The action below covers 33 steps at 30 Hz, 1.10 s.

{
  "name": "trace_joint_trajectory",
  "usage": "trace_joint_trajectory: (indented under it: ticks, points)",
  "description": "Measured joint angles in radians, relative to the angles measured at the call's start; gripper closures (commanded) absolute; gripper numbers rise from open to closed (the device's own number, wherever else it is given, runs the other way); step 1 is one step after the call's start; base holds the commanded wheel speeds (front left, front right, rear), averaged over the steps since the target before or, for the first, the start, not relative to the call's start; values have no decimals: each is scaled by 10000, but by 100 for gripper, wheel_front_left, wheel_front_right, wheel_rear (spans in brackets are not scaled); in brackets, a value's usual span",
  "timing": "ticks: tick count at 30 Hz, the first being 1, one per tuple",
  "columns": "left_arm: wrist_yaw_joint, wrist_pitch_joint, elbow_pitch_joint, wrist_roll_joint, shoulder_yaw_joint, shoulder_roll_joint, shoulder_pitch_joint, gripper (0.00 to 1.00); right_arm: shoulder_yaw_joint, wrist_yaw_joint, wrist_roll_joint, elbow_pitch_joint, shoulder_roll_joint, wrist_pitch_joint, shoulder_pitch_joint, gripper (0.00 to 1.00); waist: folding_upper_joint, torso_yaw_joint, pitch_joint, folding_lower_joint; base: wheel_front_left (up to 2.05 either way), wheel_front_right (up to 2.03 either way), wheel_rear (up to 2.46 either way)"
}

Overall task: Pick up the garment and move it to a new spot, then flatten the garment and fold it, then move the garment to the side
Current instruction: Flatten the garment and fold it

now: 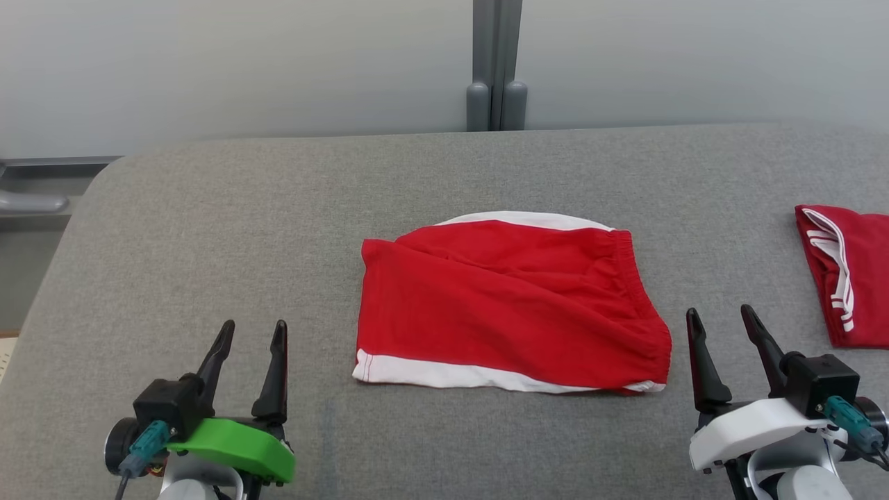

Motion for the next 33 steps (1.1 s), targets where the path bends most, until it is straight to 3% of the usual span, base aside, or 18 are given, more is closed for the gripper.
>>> trace_joint_trajectory:
  ticks: [4,15,24,33]
  points:
    - [-17,228,270,240,-380,88,-197,0,215,2,-8,-142,4,368,-14,0,0,-80,111,0,0,0,0]
    - [270,2303,1689,58,-1124,-558,-1058,0,1430,2,293,48,157,2905,347,0,0,-238,560,0,0,0,0]
    - [268,2941,2729,-213,-1461,-765,-1579,0,817,2,81,736,217,3129,-257,0,0,-398,977,0,0,0,0]
    - [201,2871,3133,-522,-1599,-819,-1756,0,825,2,328,1072,228,3033,-450,0,0,-385,1141,0,0,0,0]
